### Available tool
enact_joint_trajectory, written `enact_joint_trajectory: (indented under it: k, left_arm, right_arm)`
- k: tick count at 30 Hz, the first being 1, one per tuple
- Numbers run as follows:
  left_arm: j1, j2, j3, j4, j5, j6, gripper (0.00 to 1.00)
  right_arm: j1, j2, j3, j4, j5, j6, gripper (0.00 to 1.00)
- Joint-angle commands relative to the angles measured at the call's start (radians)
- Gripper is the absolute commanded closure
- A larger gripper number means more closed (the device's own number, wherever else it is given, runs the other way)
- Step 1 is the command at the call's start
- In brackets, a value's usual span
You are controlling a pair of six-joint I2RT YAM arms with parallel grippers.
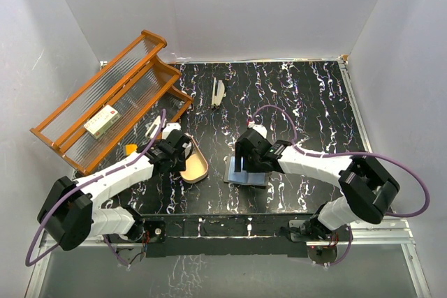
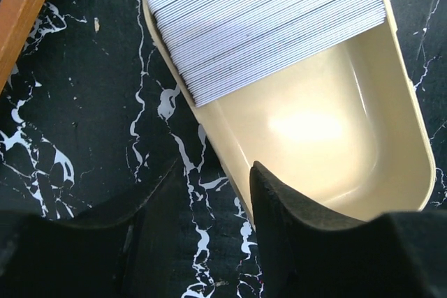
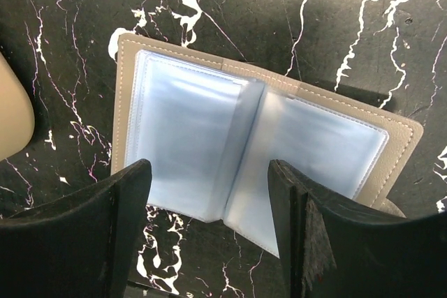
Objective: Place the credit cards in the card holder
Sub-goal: Adjust the storage box at the center of the board.
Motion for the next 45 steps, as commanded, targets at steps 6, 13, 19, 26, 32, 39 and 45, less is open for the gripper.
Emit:
enact_joint_trajectory:
  k: [6, 13, 19, 26, 32, 39, 45]
  left_arm:
    - [0.002, 0.011, -0.033, 0.104, 0.065, 0.073, 0.68]
    - [0.003, 0.045, -0.032, 0.147, 0.124, 0.136, 0.77]
    - [0.002, 0.044, -0.036, 0.205, 0.205, 0.204, 0.83]
    - [0.002, 0.087, 0.002, 0.217, 0.214, 0.257, 0.85]
    - [0.002, 0.137, 0.072, 0.227, 0.168, 0.343, 0.87]
    - [0.003, 0.187, 0.129, 0.247, 0.076, 0.344, 0.67]
    - [0.002, 0.087, 0.13, 0.238, 0.082, 0.249, 0.45]
  right_arm:
    - [0.004, -0.038, -0.025, 0.037, 0.006, -0.041, 0.34]
    - [0.004, -0.04, -0.033, 0.043, 0.008, -0.041, 0.34]
    - [0.004, -0.046, -0.042, 0.051, 0.007, -0.043, 0.34]
    - [0.004, -0.052, -0.064, 0.069, -0.01, -0.043, 0.34]
    - [0.003, -0.065, -0.101, 0.089, -0.025, -0.033, 0.35]
    - [0.004, -0.088, -0.102, 0.083, -0.031, -0.025, 0.35]
    - [0.004, -0.119, -0.057, 0.055, 0.002, -0.048, 0.35]
